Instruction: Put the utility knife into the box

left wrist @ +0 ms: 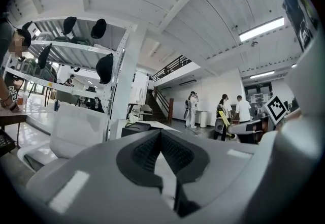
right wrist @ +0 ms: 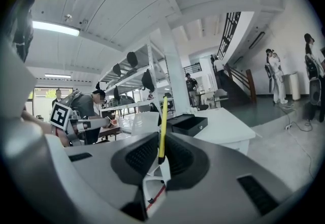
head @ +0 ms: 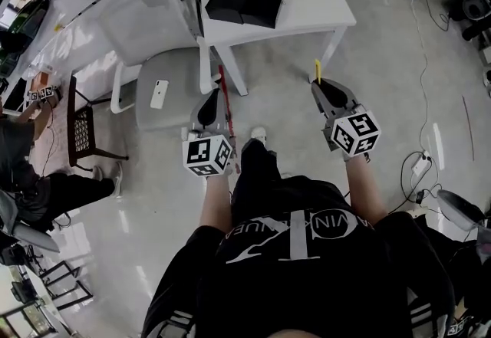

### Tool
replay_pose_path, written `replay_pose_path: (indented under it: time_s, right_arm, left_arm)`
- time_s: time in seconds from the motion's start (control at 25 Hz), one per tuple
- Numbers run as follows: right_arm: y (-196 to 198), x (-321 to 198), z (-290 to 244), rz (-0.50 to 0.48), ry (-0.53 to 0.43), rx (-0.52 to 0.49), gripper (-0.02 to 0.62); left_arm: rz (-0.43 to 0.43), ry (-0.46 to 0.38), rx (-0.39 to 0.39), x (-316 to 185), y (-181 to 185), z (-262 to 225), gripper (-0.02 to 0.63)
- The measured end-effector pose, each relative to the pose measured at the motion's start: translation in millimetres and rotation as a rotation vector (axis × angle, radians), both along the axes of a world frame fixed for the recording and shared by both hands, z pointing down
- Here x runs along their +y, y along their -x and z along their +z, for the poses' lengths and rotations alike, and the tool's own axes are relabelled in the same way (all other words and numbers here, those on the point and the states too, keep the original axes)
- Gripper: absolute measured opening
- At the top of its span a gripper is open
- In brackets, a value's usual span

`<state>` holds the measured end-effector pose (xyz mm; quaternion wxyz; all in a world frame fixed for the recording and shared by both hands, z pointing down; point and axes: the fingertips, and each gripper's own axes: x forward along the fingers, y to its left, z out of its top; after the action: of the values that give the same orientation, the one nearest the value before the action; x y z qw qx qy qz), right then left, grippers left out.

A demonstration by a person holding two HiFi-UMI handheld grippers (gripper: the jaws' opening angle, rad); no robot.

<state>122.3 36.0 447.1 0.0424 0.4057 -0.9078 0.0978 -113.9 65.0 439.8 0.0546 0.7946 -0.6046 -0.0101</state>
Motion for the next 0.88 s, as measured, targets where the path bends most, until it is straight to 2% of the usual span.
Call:
replay_pose_path:
  time_s: [0.24,0.64,0.88]
  right_arm:
    - [12.6,-48.3,-6.2,0.015,0.002,-0.003,0.052]
    - [50.9,-117.6,6.2,-0.001,0.044,-0.004,0.052]
    - [62.4,-154.3,12.6,0.025,0.091,0.002,0.052]
  left_arm:
    - [0.040,-0.025,-0.007,-59.1,4.7,-14.7,0.011]
    - [0.063,0.018,-0.004,-129.7,28.4,-0.7,0.011]
    - [0.099,0.040,-0.002,-174.3,36.0,3.4,0.011]
